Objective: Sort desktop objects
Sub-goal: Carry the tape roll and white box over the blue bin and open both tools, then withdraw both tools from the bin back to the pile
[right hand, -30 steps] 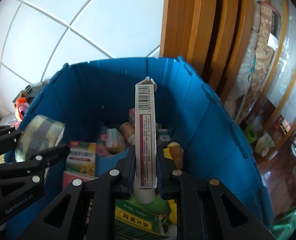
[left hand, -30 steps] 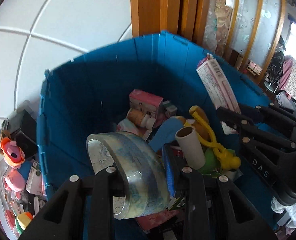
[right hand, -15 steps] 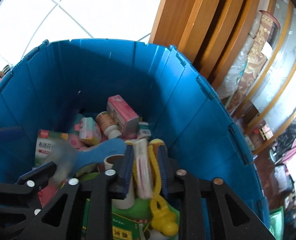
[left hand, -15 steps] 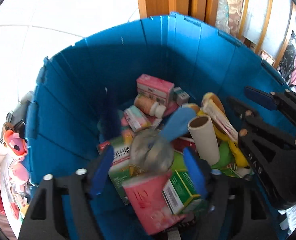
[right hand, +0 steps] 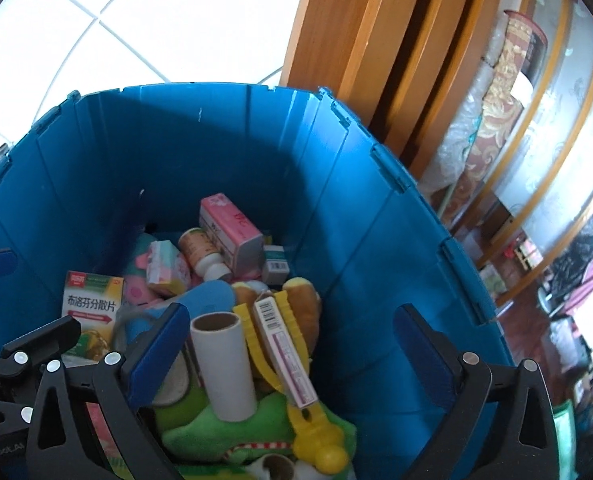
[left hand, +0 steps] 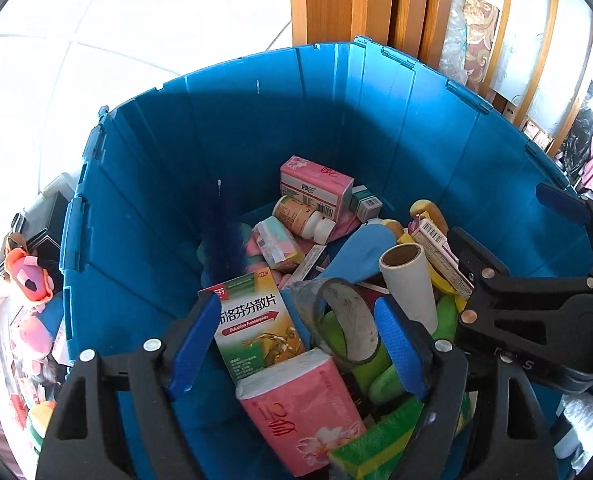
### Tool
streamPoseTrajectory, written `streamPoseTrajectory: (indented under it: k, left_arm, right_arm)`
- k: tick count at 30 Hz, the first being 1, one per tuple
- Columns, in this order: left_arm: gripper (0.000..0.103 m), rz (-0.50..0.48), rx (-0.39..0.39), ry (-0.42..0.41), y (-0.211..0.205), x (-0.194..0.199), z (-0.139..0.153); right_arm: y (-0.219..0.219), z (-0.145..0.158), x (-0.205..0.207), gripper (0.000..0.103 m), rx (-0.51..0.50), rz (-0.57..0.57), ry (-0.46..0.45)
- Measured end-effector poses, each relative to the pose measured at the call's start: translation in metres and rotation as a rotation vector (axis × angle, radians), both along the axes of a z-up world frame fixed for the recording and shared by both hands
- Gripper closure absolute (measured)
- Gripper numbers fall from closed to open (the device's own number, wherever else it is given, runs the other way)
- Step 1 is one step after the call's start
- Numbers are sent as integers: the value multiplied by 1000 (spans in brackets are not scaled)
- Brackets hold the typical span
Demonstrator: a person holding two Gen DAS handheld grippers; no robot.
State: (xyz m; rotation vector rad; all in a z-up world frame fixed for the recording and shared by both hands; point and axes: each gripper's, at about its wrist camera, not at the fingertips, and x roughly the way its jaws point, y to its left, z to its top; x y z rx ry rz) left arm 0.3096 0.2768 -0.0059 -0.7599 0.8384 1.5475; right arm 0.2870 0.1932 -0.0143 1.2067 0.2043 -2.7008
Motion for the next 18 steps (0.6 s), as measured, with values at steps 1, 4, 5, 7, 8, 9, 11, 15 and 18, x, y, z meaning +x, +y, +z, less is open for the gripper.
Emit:
streamPoseTrajectory:
  k: [1,4,5,7,8,9,11,15,18]
  left_arm:
    - [24,-1,3,-4,0,0,1]
    - [24,3,13,-6,-1,-1,1]
    - [24,1,16,-8,-2,-2,2]
    - [24,4,29,-7,-3,-2,4]
    - [24,7,35,-6,-4,-2,5]
    - [24,8,41,-8,-5,-3,6]
    - [24,11,56,-17,-7,-4,9]
    - [24,32,104,-46,-13,-11,19]
    - [24,35,102,-49,-19,-14,31]
  right_arm:
    - [0,1,0,0,0,-1,5]
    - [2,2,1,0,-11,-3,13]
    - [2,2,1,0,-9,-29,16]
    - [2,4,2,0,-15,-31,28]
    - [3,5,2,0,-18,-31,33]
    - [3,6,3,0,-21,-33,43]
    - [4,10,6,0,-26,-37,68]
    - [8,23,12,0,-56,-38,138]
    - [7,34,14,0,-78,-16,151]
